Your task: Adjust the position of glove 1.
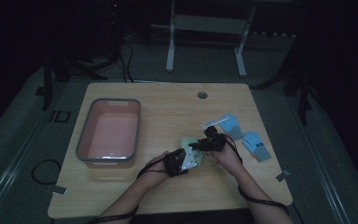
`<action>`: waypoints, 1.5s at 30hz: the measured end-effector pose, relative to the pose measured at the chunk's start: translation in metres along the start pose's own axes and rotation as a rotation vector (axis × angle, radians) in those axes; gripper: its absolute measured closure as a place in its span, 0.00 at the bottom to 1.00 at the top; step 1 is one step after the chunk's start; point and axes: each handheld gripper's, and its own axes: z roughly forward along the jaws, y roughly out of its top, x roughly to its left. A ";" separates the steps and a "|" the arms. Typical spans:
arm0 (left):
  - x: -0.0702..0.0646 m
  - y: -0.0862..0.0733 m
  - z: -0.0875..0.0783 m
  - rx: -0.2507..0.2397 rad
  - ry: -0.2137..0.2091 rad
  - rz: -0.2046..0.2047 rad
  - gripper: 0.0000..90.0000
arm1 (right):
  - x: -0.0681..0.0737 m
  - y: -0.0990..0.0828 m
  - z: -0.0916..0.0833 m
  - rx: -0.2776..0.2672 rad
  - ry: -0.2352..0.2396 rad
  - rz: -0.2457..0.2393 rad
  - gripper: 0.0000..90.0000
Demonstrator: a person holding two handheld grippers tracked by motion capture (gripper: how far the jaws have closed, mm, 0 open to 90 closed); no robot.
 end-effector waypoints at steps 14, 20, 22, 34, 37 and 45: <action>0.022 0.013 -0.037 0.007 0.020 0.023 0.83 | 0.019 0.032 -0.015 -0.047 0.010 -0.027 0.82; 0.031 0.015 -0.053 0.017 0.038 0.031 0.83 | 0.027 0.048 -0.018 -0.066 0.025 -0.032 0.82; 0.034 0.014 -0.058 0.018 0.047 0.033 0.83 | 0.031 0.053 -0.018 -0.070 0.024 -0.045 0.82; 0.045 0.005 -0.081 0.053 0.089 0.047 0.83 | 0.050 0.081 -0.010 -0.077 0.039 -0.074 0.83; 0.047 0.001 -0.086 0.060 0.096 0.047 0.83 | 0.054 0.087 -0.005 -0.077 0.050 -0.078 0.83; 0.056 -0.012 -0.103 0.075 0.113 0.025 0.83 | 0.068 0.105 0.006 -0.074 0.076 -0.092 0.83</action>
